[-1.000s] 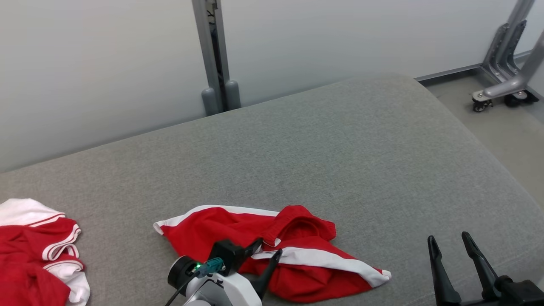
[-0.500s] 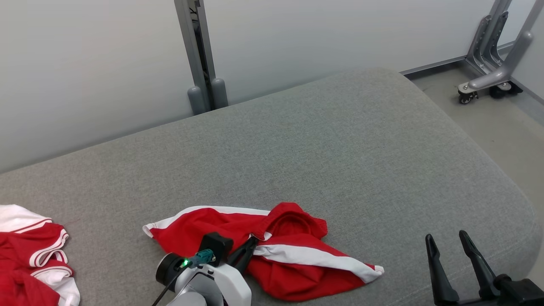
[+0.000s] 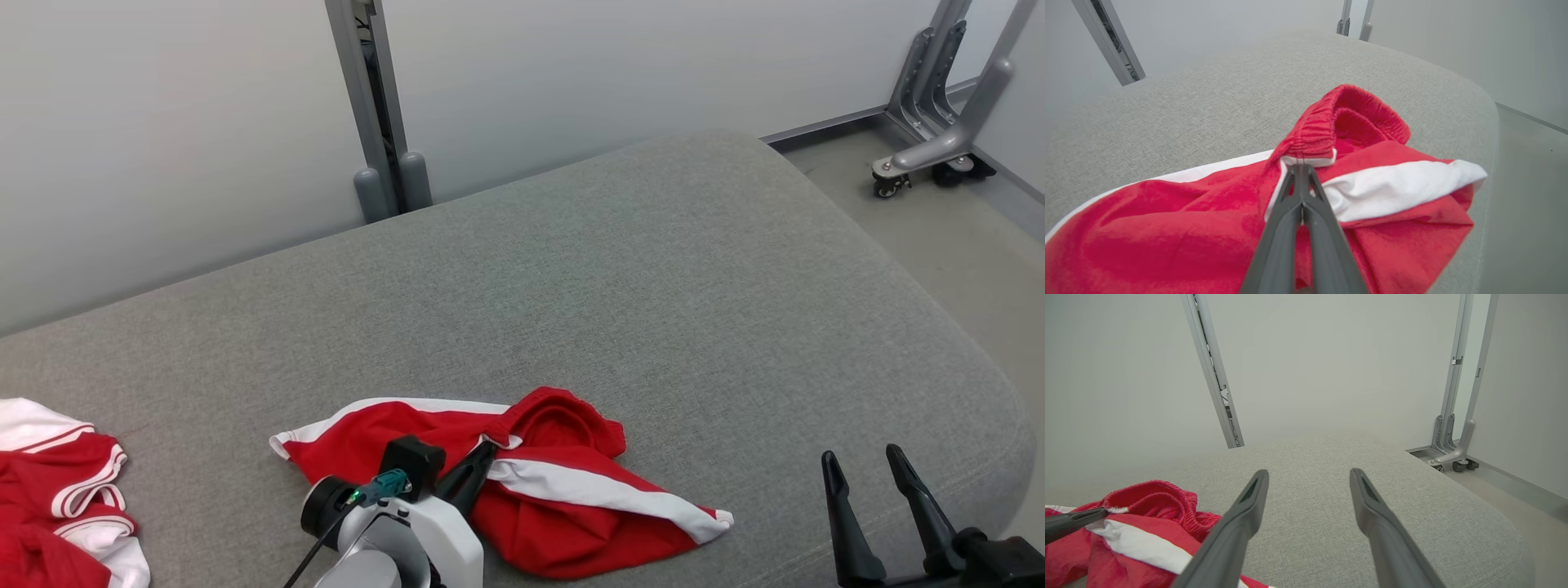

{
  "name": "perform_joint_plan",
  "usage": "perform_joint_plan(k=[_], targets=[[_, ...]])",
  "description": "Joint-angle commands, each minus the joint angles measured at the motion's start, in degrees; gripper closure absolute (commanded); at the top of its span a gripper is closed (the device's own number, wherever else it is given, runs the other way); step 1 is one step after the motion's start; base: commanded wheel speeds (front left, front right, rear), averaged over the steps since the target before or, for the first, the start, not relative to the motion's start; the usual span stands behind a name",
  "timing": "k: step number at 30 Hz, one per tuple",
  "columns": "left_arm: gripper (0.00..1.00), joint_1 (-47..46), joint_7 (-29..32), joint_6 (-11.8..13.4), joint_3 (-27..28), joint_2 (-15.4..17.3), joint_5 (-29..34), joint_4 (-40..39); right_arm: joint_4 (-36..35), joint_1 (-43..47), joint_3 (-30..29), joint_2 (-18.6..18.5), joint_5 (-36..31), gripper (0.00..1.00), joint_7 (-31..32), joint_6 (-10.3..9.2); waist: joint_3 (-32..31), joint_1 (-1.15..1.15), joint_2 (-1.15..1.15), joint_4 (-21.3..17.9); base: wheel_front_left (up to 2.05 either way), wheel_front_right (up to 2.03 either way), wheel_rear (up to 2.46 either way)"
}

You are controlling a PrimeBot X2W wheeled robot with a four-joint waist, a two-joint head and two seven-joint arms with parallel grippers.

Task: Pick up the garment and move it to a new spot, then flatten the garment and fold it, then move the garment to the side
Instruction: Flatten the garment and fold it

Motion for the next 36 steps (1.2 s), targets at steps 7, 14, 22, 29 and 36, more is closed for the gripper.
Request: perform_joint_plan(k=[7,14,22,29,36], targets=[[1.0,-1.0,-1.4,1.4,-0.5,0.2,-1.8,-2.5,-0.1,0.1,-0.4,-0.3,0.3,0.0,-0.1,0.07,0.0,0.0,0.0,0.8,0.0,0.0,0.0],[0.0,-1.1,1.6,3.7,-2.0,0.5,-0.7,-7.3,-0.1,-0.2,-0.6,-0.3,0.1,0.0,-0.1,0.07,0.5,0.0,0.0,1.6,0.0,0.0,0.0],[0.0,0.3,12.1,5.1,-3.7,3.6,-0.8,-16.1,0.0,-0.8,-0.2,-0.3,0.4,0.0,-0.1,0.07,0.9,0.0,0.0,1.4,0.0,0.0,0.0],[0.0,1.5,19.7,5.9,-4.9,6.6,-1.4,-18.7,0.2,-1.3,0.3,-0.3,0.7,0.0,-0.1,0.07,1.5,0.0,0.0,-0.1,0.0,0.0,0.0],[0.0,1.2,21.6,6.0,-5.2,8.1,-1.4,-18.1,0.3,-1.2,0.0,-0.3,1.5,0.0,-0.1,0.07,1.9,0.0,0.0,-1.1,0.0,0.0,0.0]])
